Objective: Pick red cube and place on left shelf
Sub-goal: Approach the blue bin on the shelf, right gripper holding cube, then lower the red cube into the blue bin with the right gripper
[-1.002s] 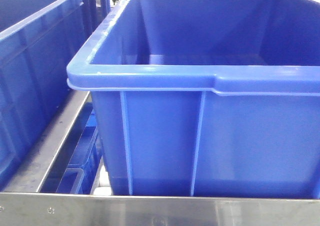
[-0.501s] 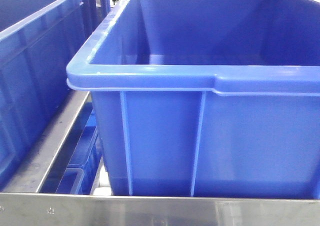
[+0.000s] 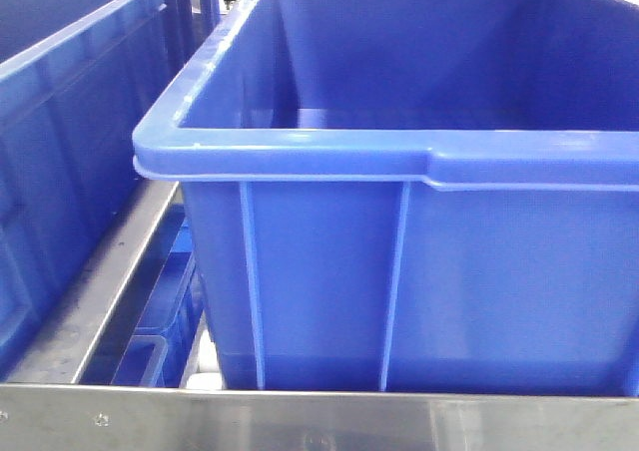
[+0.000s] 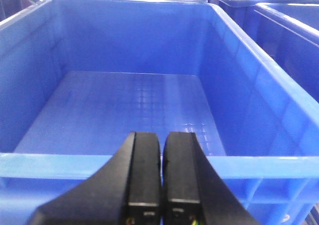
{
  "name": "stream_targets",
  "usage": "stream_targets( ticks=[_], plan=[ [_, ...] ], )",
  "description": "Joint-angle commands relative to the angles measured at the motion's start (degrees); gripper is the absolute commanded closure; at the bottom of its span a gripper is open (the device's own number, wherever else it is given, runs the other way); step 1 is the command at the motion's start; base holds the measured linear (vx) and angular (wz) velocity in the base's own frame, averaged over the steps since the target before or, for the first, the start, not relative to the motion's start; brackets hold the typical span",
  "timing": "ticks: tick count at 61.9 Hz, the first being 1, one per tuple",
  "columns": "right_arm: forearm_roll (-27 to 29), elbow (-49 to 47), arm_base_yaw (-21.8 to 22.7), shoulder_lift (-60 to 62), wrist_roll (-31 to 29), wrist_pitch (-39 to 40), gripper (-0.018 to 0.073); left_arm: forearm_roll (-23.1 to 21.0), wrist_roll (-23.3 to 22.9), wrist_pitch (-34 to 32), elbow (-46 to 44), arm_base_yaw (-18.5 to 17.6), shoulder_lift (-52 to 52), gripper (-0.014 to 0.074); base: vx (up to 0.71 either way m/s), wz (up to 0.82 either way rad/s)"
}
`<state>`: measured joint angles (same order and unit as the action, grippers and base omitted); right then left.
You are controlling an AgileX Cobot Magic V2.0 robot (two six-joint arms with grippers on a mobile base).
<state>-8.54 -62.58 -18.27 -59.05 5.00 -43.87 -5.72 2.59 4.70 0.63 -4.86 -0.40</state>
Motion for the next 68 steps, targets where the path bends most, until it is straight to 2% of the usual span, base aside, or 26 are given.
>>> stream_targets(
  ticks=[1, 24, 45, 68],
  plan=[
    [0.0, -6.7, 0.0, -6.1, -1.0, 1.1, 0.0496, -0.1, -0.3, -5.1, 1.4, -0.2, -0.7, 0.0495, 0.00, 0.00],
    [3.2, -17.7, -1.7, -26.7, -1.7, 1.3, 0.0496, -0.1, -0.3, -5.1, 1.4, -0.2, -0.7, 0.0495, 0.00, 0.00],
    [3.2, -18.3, -1.6, -40.0, -1.6, 2.9, 0.0496, -0.1, -0.3, -5.1, 1.4, -0.2, -0.7, 0.0495, 0.00, 0.00],
    [3.1, -18.3, -1.6, -44.8, -1.6, 5.3, 0.0494, -0.1, -0.3, -5.1, 1.4, -0.2, -0.7, 0.0495, 0.00, 0.00]
  ],
)
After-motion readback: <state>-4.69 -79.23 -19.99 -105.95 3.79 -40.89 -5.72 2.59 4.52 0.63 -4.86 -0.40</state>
